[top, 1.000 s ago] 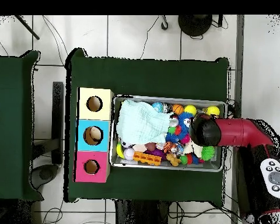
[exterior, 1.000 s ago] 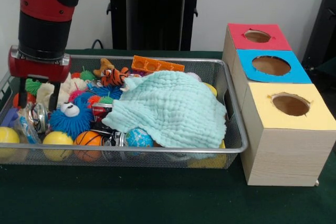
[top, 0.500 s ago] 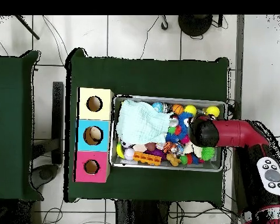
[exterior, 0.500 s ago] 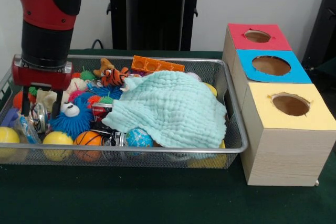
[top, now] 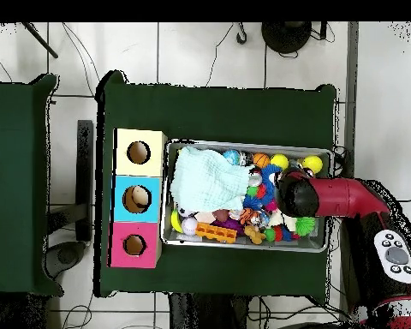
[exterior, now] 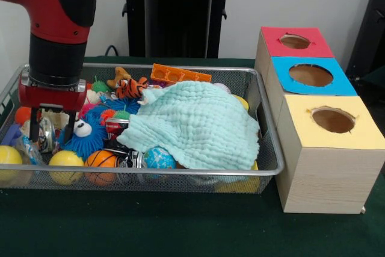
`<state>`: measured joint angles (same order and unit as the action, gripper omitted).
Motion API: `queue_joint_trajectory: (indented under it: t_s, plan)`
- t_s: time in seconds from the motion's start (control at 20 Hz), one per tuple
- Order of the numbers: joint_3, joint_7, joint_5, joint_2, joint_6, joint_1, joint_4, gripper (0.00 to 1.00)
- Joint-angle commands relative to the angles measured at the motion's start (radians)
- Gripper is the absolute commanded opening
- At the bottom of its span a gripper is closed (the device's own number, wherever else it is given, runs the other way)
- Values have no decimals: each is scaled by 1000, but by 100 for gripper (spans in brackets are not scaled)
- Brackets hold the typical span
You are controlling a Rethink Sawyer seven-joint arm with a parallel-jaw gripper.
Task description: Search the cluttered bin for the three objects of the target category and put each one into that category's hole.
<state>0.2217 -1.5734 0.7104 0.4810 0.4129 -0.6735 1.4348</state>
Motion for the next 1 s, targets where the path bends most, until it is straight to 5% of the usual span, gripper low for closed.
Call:
queue_joint_trajectory:
  t_s: [0.05, 1.0]
  plan:
    - [43, 18, 39, -1, -61, -25, -11, 100]
    - [6, -20, 36, 57, -49, 6, -1, 100]
